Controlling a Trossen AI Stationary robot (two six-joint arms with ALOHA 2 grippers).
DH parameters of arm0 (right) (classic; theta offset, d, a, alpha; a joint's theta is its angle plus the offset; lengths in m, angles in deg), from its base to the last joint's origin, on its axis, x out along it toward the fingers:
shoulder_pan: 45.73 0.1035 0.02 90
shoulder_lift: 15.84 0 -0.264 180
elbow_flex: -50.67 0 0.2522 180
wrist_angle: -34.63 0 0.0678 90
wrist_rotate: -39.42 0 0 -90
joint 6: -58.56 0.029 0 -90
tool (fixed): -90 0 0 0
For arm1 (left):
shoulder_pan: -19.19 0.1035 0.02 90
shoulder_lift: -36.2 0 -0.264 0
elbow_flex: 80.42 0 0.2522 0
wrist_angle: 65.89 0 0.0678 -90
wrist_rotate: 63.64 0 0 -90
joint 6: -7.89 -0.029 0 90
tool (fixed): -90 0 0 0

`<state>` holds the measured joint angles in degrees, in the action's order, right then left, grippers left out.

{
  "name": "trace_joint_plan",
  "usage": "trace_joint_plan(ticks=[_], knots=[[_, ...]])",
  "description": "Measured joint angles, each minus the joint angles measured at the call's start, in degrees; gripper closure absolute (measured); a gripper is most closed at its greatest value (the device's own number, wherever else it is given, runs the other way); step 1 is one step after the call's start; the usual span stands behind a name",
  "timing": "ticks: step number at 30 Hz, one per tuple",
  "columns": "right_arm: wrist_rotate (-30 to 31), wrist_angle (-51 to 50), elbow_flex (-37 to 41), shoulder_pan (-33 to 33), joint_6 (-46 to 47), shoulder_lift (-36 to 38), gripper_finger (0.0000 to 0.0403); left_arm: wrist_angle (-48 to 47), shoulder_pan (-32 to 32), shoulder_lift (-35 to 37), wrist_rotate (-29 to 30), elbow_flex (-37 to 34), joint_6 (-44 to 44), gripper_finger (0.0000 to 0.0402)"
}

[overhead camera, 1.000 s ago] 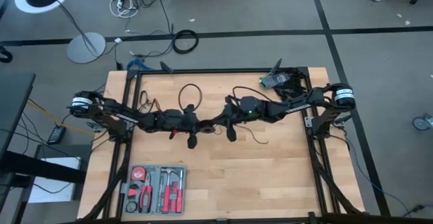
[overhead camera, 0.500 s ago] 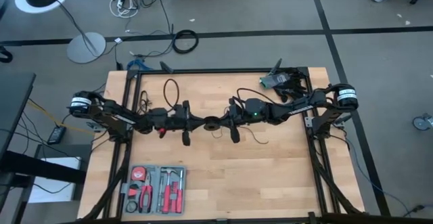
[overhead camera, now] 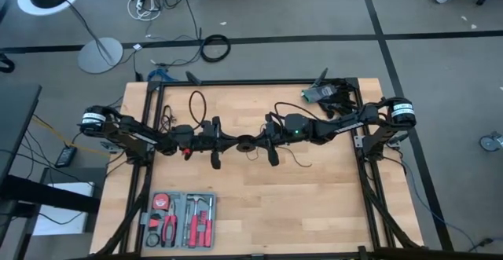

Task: Coil cords
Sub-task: Coil the black wire on the spool

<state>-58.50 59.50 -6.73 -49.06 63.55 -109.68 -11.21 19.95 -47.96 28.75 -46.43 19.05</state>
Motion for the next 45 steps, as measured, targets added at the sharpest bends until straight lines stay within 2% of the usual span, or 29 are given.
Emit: trace_joint_plan(ticks=[5,21,29,40,45], knots=[[-0.51,0.32,0.00,-0.02,-0.02,0.00,0.0403,0.26,-0.02,-0.02,0.30,0.00,0.04,0.0386],[-1.33,1.03,-0.13,0.00,-0.28,0.09,0.0403,1.47,-0.02,-0.11,-0.83,0.00,2.62,0.0334],[-1.46,1.02,-0.17,0.04,-0.31,0.11,0.0403,0.48,0.00,-0.11,-3.31,0.62,2.66,0.0333],[-2.24,1.01,-0.17,0.02,-0.28,0.11,0.0403,-1.06,0.00,-0.13,-3.18,2.40,-0.58,0.0334],[-2.19,0.79,-0.17,0.00,-0.26,0.13,0.0403,-1.06,-0.02,-0.13,-2.18,2.40,-1.92,0.0359]])
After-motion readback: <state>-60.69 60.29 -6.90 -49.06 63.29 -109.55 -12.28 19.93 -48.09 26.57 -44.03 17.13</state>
